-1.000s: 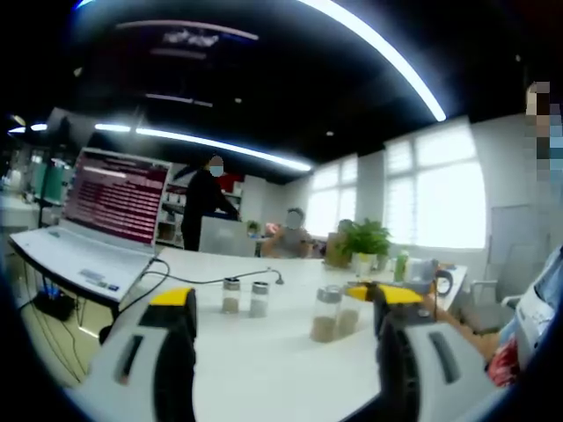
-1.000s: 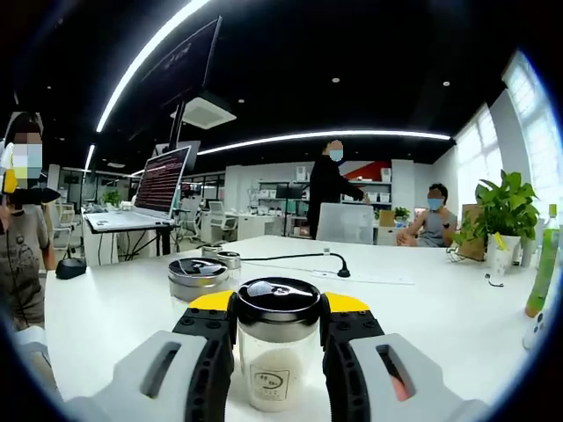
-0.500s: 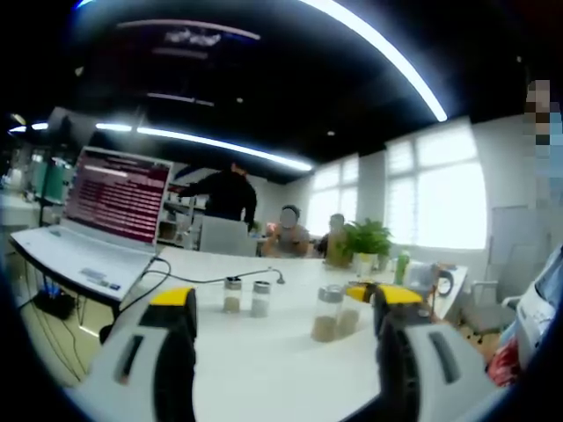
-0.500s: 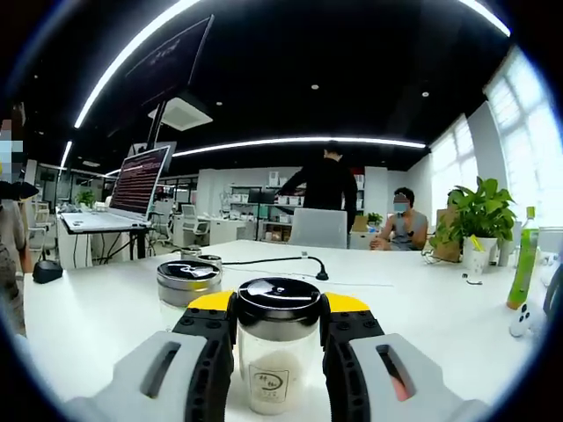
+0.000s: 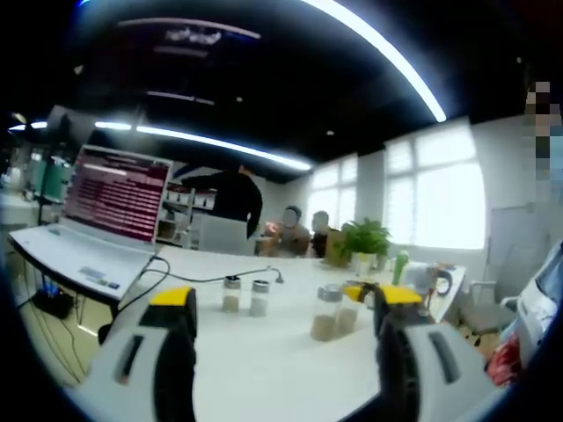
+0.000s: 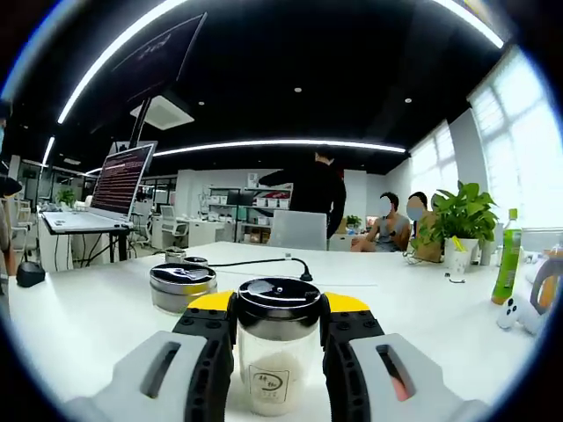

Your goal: Rotate the seasoning bottle until the label or dispensing opening points toward the visible target arrow and the bottle remains upright within the marked orientation range

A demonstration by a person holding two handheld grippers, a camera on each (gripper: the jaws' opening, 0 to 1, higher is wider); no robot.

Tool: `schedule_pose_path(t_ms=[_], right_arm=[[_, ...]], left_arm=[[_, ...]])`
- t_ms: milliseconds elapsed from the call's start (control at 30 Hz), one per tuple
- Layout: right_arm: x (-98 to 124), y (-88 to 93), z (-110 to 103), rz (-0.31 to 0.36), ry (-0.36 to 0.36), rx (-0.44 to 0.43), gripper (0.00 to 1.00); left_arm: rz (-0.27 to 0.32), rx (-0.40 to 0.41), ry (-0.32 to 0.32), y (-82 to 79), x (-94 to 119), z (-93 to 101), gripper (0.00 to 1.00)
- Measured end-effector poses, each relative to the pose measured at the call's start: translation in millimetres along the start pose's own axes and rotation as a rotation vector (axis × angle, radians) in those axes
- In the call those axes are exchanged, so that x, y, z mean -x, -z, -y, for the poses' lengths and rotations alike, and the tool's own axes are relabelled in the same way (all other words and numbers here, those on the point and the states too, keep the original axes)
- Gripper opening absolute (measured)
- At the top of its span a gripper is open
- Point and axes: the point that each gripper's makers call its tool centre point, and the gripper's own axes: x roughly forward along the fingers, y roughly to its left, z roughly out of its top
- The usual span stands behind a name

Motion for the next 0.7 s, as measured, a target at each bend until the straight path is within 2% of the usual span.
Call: schedule_pose_path(t_ms=[367, 500, 567, 633, 700], right_arm=[[-0.5, -0.1, 0.0, 0.012, 0.004, -0.001, 0.37], [-2.3, 0.2, 1.2, 0.004, -0.019, -0.025, 0.38], [-2.3, 1.2, -0.4, -0.015, -0.036, -0.034, 0.52], [1.8, -1.9, 6.1, -0.012, -0.002, -0.044, 0.63], [8.0, -10.8, 11.2, 0.009, 0.012, -0.024, 0.62]], left_arm=[[-0.006, -0.003, 0.004, 1.1, -1.4, -0.1, 0.87], [-0.003, -0.003, 0.009, 0.5, -1.1, 1.4, 0.87], [-0.002, -0.003, 0.01, -0.1, -0.9, 1.6, 0.87], [-0.003, -0.002, 0.01, 0.1, -1.0, 1.4, 0.87], [-0.005, -0.003, 0.01, 0.4, -1.4, 0.9, 0.87]])
